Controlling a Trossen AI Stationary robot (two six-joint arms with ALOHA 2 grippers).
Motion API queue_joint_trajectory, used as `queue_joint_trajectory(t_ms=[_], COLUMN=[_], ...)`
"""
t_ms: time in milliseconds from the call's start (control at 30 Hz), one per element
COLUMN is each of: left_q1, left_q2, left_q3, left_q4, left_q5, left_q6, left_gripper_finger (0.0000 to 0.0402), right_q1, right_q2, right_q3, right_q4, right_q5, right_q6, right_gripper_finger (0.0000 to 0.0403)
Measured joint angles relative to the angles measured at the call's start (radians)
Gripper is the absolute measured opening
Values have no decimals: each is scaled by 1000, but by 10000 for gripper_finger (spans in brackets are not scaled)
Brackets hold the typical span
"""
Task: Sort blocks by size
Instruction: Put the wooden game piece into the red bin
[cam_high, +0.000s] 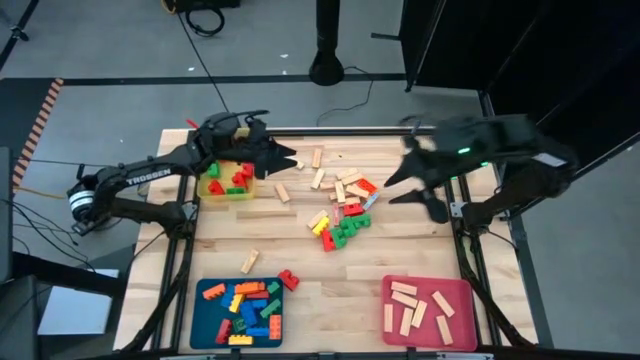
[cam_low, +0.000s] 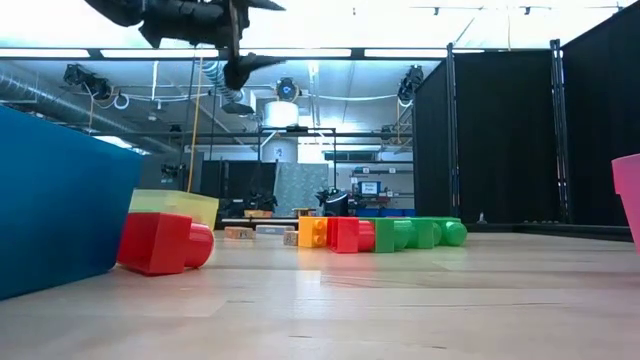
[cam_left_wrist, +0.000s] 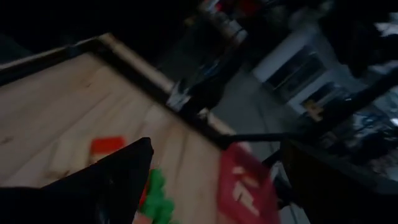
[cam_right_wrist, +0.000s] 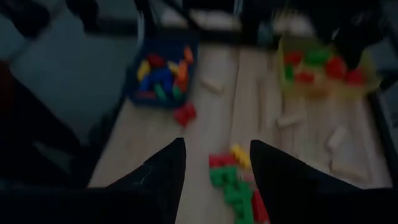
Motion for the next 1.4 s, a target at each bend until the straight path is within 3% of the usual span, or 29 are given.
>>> queue_joint_trajectory(t_ms=[200,367,633,800,967,1067,1400], left_q1=[-84,-148,-211,-240,-240,-240,-252], left_q2=[6,22,23,32,50,86,320], left_q3=[0,0,0,0,0,28,130], left_q4=[41,1,-233,-375,-410,-481,-727], left_q5=[-63,-153,-334,-533,-628,-708,-908], left_q6=[67,144,181,232,254,193,74], left_gripper_finger=[360,360,360,360,360,360,360], right_q1=[0,0,0,0,0,0,0], right_q2=[-149,-254,-329,-348,-357,-357,-353], right_q3=[-76,-239,-471,-571,-606,-606,-606], right_q4=[90,141,227,292,350,357,406], right_q5=[22,140,175,162,142,142,181], right_q6=[54,112,207,234,218,224,260], right_gripper_finger=[192,192,192,192,192,192,192])
